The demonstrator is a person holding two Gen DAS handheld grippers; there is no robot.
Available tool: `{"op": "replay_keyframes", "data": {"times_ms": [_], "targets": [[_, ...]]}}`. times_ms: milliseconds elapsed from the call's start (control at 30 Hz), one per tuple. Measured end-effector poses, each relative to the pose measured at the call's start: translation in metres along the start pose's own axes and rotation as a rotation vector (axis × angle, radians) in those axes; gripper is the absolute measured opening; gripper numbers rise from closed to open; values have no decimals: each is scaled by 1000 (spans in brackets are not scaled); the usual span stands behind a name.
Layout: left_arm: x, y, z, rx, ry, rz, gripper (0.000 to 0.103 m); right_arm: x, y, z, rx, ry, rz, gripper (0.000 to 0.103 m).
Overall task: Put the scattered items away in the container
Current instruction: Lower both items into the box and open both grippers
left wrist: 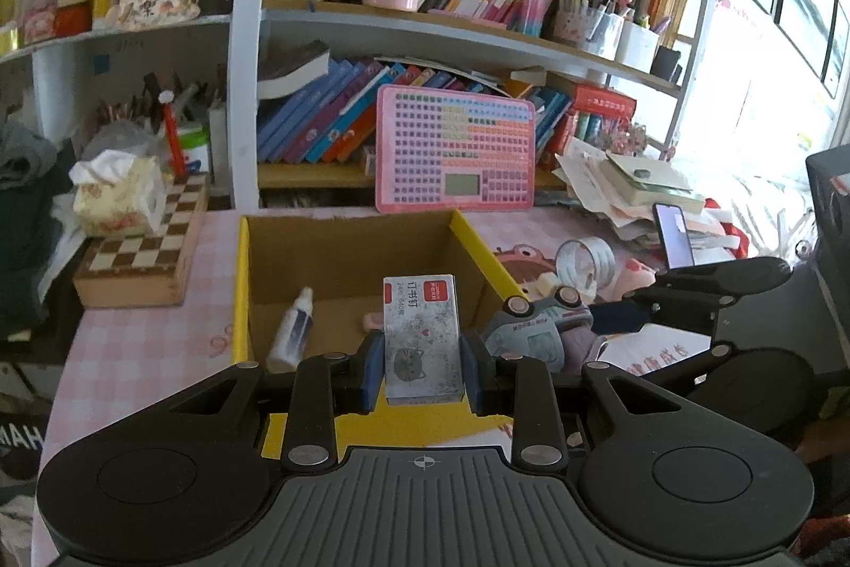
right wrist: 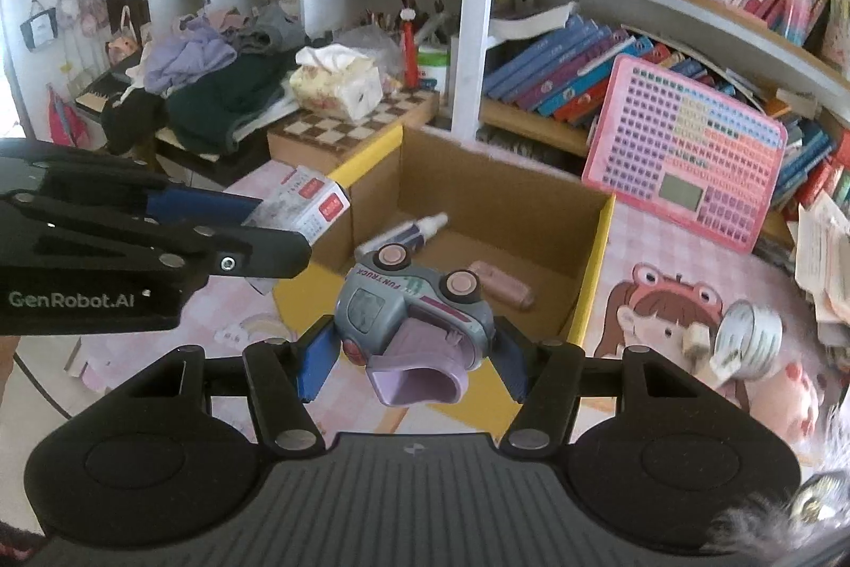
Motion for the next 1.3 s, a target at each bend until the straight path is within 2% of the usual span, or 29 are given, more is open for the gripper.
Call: {"op": "replay_keyframes", "data": {"times_ms": [333,667,867,1100,1300], "targets": [[17,31,35,32,70,26,29,-34,42,28,-20,-6,-53,59],[31,40,88,148,139,59,29,-60,65,90,61,25,-88,59],[38,45,123,236,163,96,29,-78,90,133,136,33,-62,59],[33,50,158,341,138,133,29,-90,114,186,292,78,11,59],[31,50,175,397,119,122,29,-88,122,217,361,83,32,59]]}}
Point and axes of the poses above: each gripper's, at about its wrist camera, not at the fingertips, and z roughly the way its jaws point, x to its left, y to its top, the point moved 2 cm from there along z, roughly the way its jaws point, and after that the axes turned 10 degrees about x, right-handed, at the moved point
